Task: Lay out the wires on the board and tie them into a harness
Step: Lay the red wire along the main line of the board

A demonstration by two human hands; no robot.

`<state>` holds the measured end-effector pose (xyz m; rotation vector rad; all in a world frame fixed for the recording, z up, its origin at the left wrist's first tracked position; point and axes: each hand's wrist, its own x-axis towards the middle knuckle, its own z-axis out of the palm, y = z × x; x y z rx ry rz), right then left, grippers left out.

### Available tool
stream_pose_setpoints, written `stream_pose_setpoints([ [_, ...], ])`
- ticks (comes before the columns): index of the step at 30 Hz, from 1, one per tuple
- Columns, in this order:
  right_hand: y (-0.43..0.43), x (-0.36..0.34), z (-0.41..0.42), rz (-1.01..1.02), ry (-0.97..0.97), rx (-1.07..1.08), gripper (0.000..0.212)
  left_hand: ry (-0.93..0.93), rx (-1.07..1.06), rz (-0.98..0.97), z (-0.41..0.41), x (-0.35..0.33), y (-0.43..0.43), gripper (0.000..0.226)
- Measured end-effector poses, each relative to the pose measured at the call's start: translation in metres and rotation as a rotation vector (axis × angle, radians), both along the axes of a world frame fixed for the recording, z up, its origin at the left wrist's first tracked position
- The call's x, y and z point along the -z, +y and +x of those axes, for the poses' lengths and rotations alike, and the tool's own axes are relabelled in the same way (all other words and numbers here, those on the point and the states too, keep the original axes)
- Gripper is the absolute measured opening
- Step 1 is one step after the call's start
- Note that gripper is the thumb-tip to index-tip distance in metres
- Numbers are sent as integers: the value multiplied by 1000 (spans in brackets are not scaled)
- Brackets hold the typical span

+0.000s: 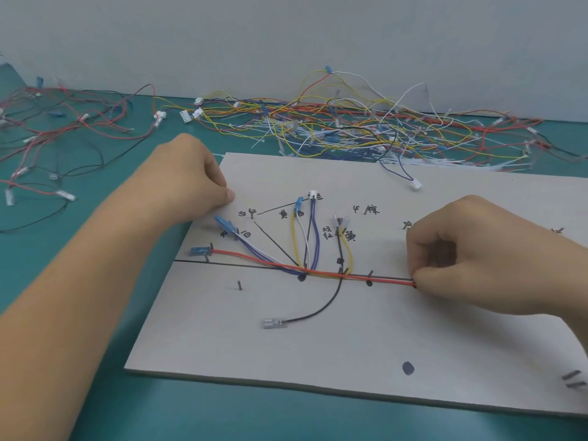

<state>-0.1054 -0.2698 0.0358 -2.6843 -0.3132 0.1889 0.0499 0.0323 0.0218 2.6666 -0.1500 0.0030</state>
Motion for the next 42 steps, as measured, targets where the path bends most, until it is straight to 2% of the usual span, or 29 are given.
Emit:
stream_pose_setpoints([
  [5,-2,0,0,15,6,3,17,-62,47,20,-5,1,-5,11],
  [10,-7,-3,0,93,58,21,30,-141,178,-127,-16,-5,-14,13],
  [14,-7,-2,0,101,54,36,23,-113,257,-116,-25,1,-28,15],
  [17,-5,-2,0,96,45,39,12,-56,385,-59,-31,8,-37,6],
  [23,-1,-4,-2,114,43,67,10,-11,515,-53,-35,10,-40,34],
  [37,4,-5,-3,115,50,69,12,23,522,-52,-26,10,-34,33],
  [40,3,-4,-3,114,39,69,12,15,470,-82,-20,5,-24,35],
  [42,3,-3,-2,112,28,68,13,3,427,-84,-14,0,-16,28],
])
